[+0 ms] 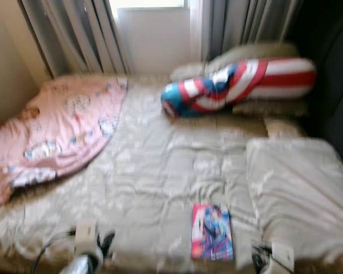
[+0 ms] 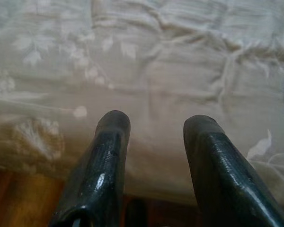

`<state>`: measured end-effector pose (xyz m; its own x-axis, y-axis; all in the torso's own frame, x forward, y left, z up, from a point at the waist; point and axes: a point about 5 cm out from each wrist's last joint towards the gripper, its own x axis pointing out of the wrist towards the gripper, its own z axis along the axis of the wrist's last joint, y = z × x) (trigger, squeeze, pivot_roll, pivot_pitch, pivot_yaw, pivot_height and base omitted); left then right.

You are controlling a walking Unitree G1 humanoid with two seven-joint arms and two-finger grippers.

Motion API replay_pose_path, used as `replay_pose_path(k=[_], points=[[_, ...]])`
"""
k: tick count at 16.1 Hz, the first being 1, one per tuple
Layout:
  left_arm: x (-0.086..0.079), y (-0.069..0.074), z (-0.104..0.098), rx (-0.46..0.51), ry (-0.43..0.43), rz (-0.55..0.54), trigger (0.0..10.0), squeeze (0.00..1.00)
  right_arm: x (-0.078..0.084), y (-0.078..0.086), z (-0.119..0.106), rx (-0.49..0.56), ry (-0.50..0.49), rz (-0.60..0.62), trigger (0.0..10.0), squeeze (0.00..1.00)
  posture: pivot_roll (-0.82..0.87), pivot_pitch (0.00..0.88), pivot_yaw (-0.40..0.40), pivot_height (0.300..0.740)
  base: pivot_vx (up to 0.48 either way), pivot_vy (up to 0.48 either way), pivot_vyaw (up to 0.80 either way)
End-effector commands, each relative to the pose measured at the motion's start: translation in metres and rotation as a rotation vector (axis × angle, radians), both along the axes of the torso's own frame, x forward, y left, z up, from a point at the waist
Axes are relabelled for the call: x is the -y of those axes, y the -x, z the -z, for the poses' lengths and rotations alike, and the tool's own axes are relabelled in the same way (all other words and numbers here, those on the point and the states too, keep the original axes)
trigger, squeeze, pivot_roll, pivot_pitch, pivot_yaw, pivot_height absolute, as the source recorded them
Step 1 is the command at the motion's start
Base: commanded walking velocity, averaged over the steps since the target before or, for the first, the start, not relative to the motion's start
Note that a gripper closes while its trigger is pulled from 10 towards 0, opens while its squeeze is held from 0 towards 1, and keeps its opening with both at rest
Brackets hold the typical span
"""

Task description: Clean up the room

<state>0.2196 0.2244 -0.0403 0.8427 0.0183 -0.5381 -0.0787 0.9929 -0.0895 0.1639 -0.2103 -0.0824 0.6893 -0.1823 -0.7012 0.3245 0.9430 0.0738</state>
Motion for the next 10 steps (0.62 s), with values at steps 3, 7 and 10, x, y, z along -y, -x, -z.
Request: replay_pose_path(k=[3,7,10], points=[[-0.004,-0.042,-0.037,0.217,-0.015,-0.001,10.0,0.0,0.008,-0.057,-0.036,0.234,0.05,-0.013,10.0,0.0,0.0,0.0,0.021,0.74,0.0,0.0,0.0],[-0.009,-0.02,-0.013,0.066,-0.003,-0.027,10.0,0.0,0.011,-0.054,-0.031,0.162,0.048,-0.033,10.0,0.0,-0.01,0.0,0.017,0.74,0.0,0.0,0.0],[-0.009,0.012,0.014,-0.101,-0.015,-0.033,10.0,0.0,0.0,-0.03,-0.012,0.018,0.016,-0.073,10.0,0.0,-0.01,0.0,0.013,0.74,0.0,0.0,0.0]])
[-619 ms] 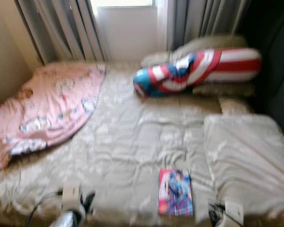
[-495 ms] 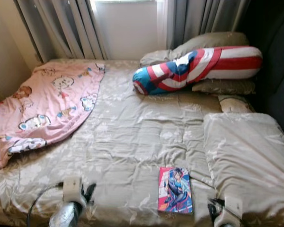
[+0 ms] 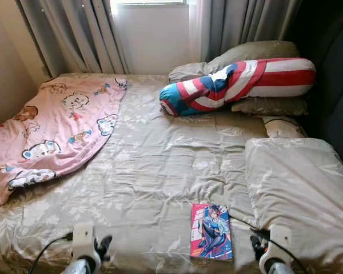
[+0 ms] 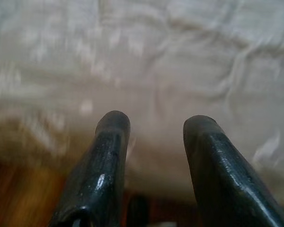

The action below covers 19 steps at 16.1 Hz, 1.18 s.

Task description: Clean up the room

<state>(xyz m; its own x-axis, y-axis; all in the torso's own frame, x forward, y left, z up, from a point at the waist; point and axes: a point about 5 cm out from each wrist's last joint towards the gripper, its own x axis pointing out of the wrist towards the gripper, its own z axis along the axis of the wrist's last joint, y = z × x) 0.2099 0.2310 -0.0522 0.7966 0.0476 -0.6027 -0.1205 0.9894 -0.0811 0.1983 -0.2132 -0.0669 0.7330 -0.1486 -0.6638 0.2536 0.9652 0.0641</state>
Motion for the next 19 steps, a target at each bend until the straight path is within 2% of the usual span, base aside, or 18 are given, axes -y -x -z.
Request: replay_pose_path(k=[1,4,11,19], points=[[0.0,0.009,0.007,-0.062,-0.007,0.003,10.0,0.0,-0.005,0.013,0.009,-0.071,-0.007,-0.01,10.0,0.0,0.0,0.0,0.012,0.74,0.0,0.0,0.0],[0.007,0.022,0.018,-0.142,0.001,0.008,10.0,0.0,-0.012,0.027,0.018,-0.139,-0.002,-0.04,10.0,0.0,0.0,0.0,0.013,0.74,0.0,0.0,0.18],[0.014,0.019,0.019,-0.158,0.006,0.017,10.0,0.0,-0.017,0.026,0.018,-0.153,-0.013,-0.05,10.0,0.0,0.0,0.0,0.016,0.74,0.0,0.0,0.77],[0.014,0.026,0.023,-0.193,0.0,0.022,10.0,0.0,-0.022,0.032,0.023,-0.188,-0.048,-0.045,10.0,0.0,0.0,0.022,0.016,0.74,0.0,0.0,0.0]])
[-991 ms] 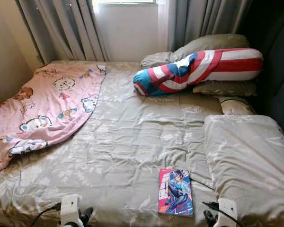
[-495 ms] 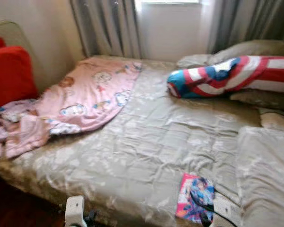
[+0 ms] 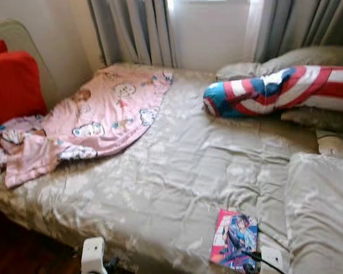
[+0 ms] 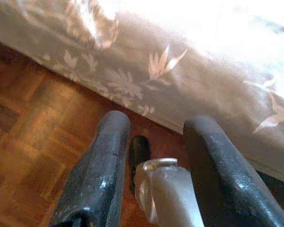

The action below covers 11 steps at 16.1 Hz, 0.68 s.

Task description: Clean up the room

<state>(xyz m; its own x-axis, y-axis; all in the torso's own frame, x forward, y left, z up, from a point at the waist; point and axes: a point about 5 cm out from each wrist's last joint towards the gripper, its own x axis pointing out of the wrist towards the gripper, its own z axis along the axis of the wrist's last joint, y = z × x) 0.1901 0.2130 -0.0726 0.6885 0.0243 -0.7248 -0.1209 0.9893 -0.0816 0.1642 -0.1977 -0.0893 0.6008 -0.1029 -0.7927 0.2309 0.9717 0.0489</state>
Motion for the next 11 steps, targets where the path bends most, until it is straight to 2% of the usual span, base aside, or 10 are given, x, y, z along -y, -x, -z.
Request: replay_pose_path(k=[1,5,11], points=[[-0.003,0.007,0.003,-0.035,-0.018,0.01,10.0,0.0,-0.004,0.0,0.001,-0.008,-0.016,-0.01,10.0,0.0,0.0,0.026,0.014,0.74,0.0,0.262,0.0],[0.0,0.008,0.005,-0.042,-0.012,0.011,10.0,0.0,0.007,0.003,0.001,-0.024,-0.007,-0.004,10.0,0.0,0.0,0.029,0.012,0.74,0.0,0.264,0.0],[0.0,0.01,0.006,-0.047,-0.011,0.009,10.0,0.0,0.004,0.005,0.002,-0.038,-0.008,-0.013,10.0,0.0,0.0,0.025,0.013,0.74,0.0,0.264,0.0]])
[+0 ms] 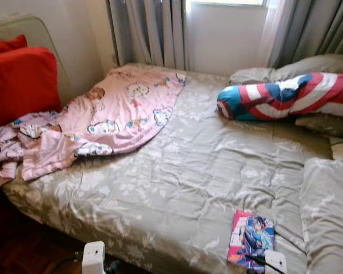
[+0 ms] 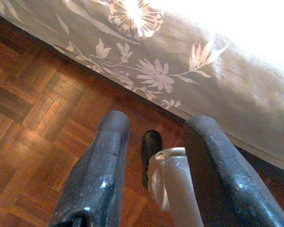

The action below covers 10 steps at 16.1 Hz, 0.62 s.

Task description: Clean up the room

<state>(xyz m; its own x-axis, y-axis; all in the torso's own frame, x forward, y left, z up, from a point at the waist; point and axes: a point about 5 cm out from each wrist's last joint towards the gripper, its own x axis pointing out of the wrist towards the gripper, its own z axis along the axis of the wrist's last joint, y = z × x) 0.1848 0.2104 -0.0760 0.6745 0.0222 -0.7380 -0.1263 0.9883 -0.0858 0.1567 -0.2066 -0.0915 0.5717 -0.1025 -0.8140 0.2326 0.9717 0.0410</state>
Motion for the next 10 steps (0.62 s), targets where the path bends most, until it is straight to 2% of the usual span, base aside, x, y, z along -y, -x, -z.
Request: replay_pose_path(k=[1,10], points=[[-0.0032,0.0047,0.0022,-0.029,-0.018,0.013,10.0,0.0,-0.0061,-0.0025,0.0002,-0.002,-0.008,-0.016,10.0,0.0,0.0,0.023,0.014,0.74,0.0,0.262,0.0],[-0.0043,0.0056,0.0023,-0.031,-0.019,0.017,10.0,0.0,-0.0085,-0.0003,0.0013,-0.004,-0.013,-0.017,10.0,0.0,0.0,0.011,0.022,0.74,0.0,0.265,0.0]])
